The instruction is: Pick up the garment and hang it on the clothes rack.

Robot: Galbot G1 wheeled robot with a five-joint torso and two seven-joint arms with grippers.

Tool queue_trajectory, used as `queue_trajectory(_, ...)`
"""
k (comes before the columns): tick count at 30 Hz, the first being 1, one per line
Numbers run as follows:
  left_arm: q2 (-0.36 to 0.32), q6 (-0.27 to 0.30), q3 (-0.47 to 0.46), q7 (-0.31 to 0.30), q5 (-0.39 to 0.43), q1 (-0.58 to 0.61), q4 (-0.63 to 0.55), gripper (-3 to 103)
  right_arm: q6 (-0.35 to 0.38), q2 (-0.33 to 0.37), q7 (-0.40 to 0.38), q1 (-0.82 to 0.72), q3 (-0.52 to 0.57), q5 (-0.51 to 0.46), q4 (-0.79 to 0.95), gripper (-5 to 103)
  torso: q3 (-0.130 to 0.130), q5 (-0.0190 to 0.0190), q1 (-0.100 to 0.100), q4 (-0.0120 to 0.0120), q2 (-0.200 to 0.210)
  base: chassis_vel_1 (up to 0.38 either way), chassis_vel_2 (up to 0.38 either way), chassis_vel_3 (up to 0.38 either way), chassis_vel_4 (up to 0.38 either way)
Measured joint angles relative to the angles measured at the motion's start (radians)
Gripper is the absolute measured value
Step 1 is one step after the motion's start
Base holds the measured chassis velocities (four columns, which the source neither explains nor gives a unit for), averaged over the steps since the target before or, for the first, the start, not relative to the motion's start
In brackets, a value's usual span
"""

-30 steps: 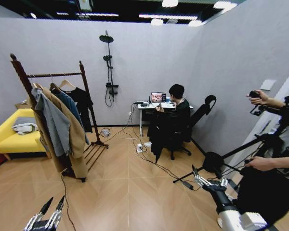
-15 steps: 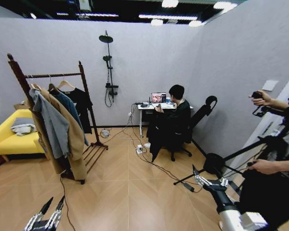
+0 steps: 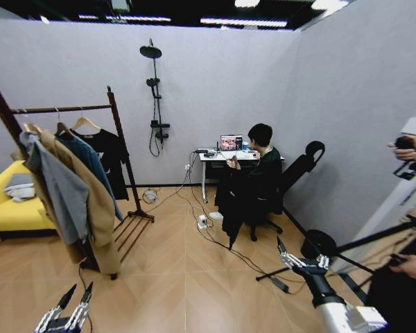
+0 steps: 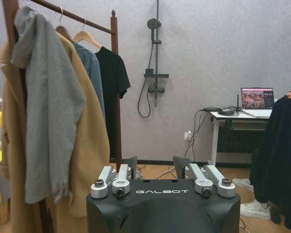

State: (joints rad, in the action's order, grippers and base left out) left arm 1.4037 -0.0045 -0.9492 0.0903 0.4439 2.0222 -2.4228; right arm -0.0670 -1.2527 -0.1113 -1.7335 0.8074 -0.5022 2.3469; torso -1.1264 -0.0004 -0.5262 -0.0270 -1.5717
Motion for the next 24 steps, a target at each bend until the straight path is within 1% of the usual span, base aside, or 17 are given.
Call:
queue_trajectory(1, 0.000, 0.000, 0.000, 0.000, 0.000, 0.000, 0.000, 46, 0.000, 0.000, -0.001, -0.001, 0.000, 0.000, 0.002, 100, 0.000, 0.0009, 0.000, 0.0001, 0.000, -0.360, 0.364, 0.369, -0.337)
queue_trajectory(3, 0.000, 0.000, 0.000, 0.000, 0.000, 0.000, 0.000, 46, 0.001, 0.001, -0.001, -0.002, 0.000, 0.000, 0.002, 100, 0.000, 0.0008, 0.000, 0.0005, 0.000, -0.358, 0.375, 0.342, -0.367)
queue_trajectory(6, 0.000, 0.000, 0.000, 0.000, 0.000, 0.000, 0.000, 46, 0.000, 0.000, -0.002, -0.006, 0.000, -0.001, 0.002, 100, 0.000, -0.0002, 0.000, 0.0001, 0.000, -0.360, 0.360, 0.382, -0.387)
queue_trajectory(7, 0.000, 0.000, 0.000, 0.000, 0.000, 0.000, 0.000, 46, -0.001, -0.001, -0.002, -0.008, 0.000, -0.001, 0.002, 100, 0.000, 0.0011, 0.000, 0.0002, 0.000, -0.366, 0.363, 0.370, -0.399)
queue_trajectory(9, 0.000, 0.000, 0.000, 0.000, 0.000, 0.000, 0.000, 46, -0.002, -0.003, -0.002, -0.009, 0.000, -0.001, 0.001, 100, 0.000, 0.0010, 0.000, 0.0006, 0.000, -0.358, 0.363, 0.368, -0.348)
queue_trajectory(10, 0.000, 0.000, 0.000, 0.000, 0.000, 0.000, 0.000, 46, -0.004, -0.004, -0.002, -0.009, 0.000, -0.001, 0.000, 100, 0.000, -0.0005, 0.000, -0.0003, 0.000, -0.357, 0.345, 0.368, -0.348)
queue_trajectory(11, 0.000, 0.000, 0.000, 0.000, 0.000, 0.000, 0.000, 46, -0.004, -0.004, -0.002, -0.009, 0.000, -0.001, 0.000, 100, 0.000, -0.0004, 0.000, 0.0002, 0.000, -0.357, 0.345, 0.345, -0.338)
queue_trajectory(12, 0.000, 0.000, 0.000, 0.000, 0.000, 0.000, 0.000, 46, -0.004, -0.004, -0.002, -0.009, -0.001, -0.001, -0.001, 100, 0.000, 0.0017, 0.000, 0.0003, 0.000, -0.346, 0.369, 0.371, -0.356)
queue_trajectory(13, 0.000, 0.000, 0.000, 0.000, 0.000, 0.000, 0.000, 46, -0.004, -0.004, -0.002, -0.009, -0.001, -0.001, -0.001, 100, 0.000, 0.0017, 0.000, 0.0003, 0.000, -0.346, 0.369, 0.371, -0.356)
queue_trajectory(14, 0.000, 0.000, 0.000, 0.000, 0.000, 0.000, 0.000, 46, -0.004, -0.004, -0.002, -0.007, -0.001, -0.001, -0.002, 100, 0.000, 0.0008, 0.000, 0.0006, 0.000, -0.355, 0.357, 0.371, -0.356)
queue_trajectory(15, 0.000, 0.000, 0.000, 0.000, 0.000, 0.000, 0.000, 46, -0.004, -0.003, -0.002, -0.006, -0.002, -0.001, -0.002, 100, 0.000, -0.0009, 0.000, -0.0004, 0.000, -0.355, 0.357, 0.354, -0.343)
queue_trajectory(16, 0.000, 0.000, 0.000, 0.000, 0.000, 0.000, 0.000, 46, -0.004, -0.003, -0.002, -0.006, -0.002, -0.001, -0.002, 100, 0.000, -0.0009, 0.000, -0.0004, 0.000, -0.355, 0.357, 0.354, -0.343)
queue_trajectory(17, 0.000, 0.000, 0.000, 0.000, 0.000, 0.000, 0.000, 46, -0.004, -0.002, -0.002, -0.003, -0.003, -0.001, -0.002, 100, 0.000, 0.0009, 0.000, 0.0003, 0.000, -0.371, 0.336, 0.333, -0.350)
queue_trajectory(18, 0.000, 0.000, 0.000, 0.000, 0.000, 0.000, 0.000, 46, -0.004, -0.002, -0.002, -0.003, -0.004, -0.001, -0.002, 100, 0.000, 0.0015, 0.000, 0.0002, 0.000, -0.323, 0.381, 0.333, -0.345)
queue_trajectory(20, 0.000, 0.000, 0.000, 0.000, 0.000, 0.000, 0.000, 46, -0.004, -0.002, -0.002, -0.001, -0.005, -0.001, -0.002, 100, 0.000, 0.0009, 0.000, 0.0006, 0.000, -0.323, 0.335, 0.318, -0.345)
queue_trajectory(21, 0.000, 0.000, 0.000, 0.000, 0.000, 0.000, 0.000, 46, -0.004, -0.001, -0.002, -0.001, -0.006, -0.001, -0.003, 100, 0.000, -0.0010, 0.000, -0.0005, 0.000, -0.360, 0.335, 0.378, -0.333)
queue_trajectory(24, 0.000, 0.000, 0.000, 0.000, 0.000, 0.000, 0.000, 46, -0.004, 0.003, -0.002, 0.003, -0.006, -0.001, -0.003, 100, 0.000, 0.0014, 0.000, 0.0002, 0.000, -0.352, 0.355, 0.363, -0.370)
